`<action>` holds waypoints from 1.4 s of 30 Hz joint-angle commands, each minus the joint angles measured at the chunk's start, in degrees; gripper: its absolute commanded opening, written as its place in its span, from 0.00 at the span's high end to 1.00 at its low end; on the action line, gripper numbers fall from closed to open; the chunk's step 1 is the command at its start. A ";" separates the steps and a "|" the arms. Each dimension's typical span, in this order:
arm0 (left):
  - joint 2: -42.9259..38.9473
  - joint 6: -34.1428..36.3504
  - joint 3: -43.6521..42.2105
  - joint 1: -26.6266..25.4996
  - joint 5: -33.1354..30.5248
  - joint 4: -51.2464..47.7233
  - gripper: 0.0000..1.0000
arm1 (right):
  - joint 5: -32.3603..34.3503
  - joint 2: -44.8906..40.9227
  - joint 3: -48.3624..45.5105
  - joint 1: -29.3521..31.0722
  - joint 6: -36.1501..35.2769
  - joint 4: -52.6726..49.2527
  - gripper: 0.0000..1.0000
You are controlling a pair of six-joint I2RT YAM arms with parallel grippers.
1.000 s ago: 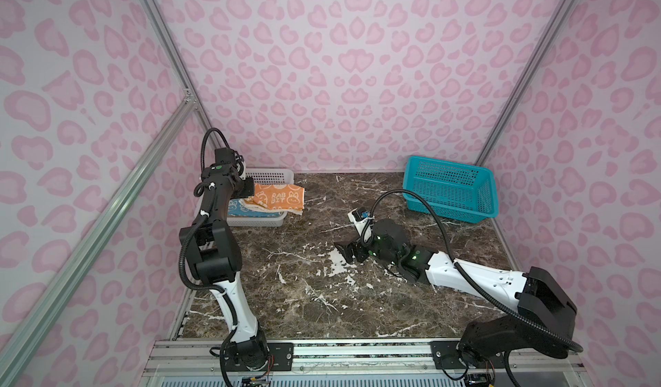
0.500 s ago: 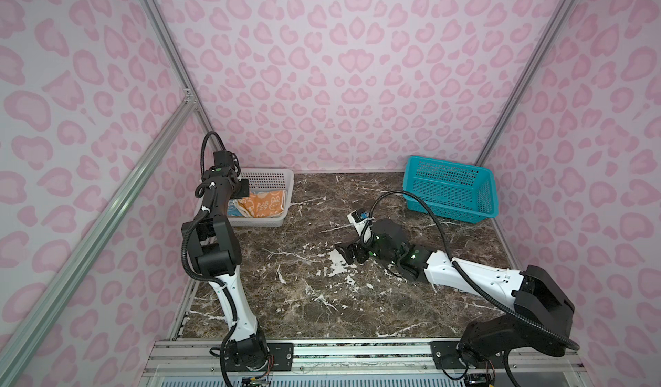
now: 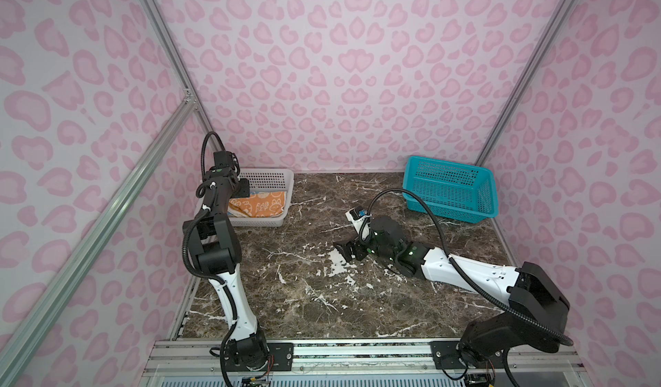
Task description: Fold and stack the towels
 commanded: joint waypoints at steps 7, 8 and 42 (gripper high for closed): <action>-11.30 -0.63 -6.42 -0.05 6.45 2.99 0.26 | -1.17 -0.09 -0.26 -0.08 -0.12 1.05 0.02; -12.40 -0.63 -7.08 -0.03 6.71 3.07 0.26 | -1.23 -0.18 -0.36 -0.07 -0.10 1.10 0.02; -71.23 -18.16 -73.18 -18.60 -0.38 34.36 0.03 | 27.94 -26.99 -19.35 -8.99 -1.14 1.41 0.02</action>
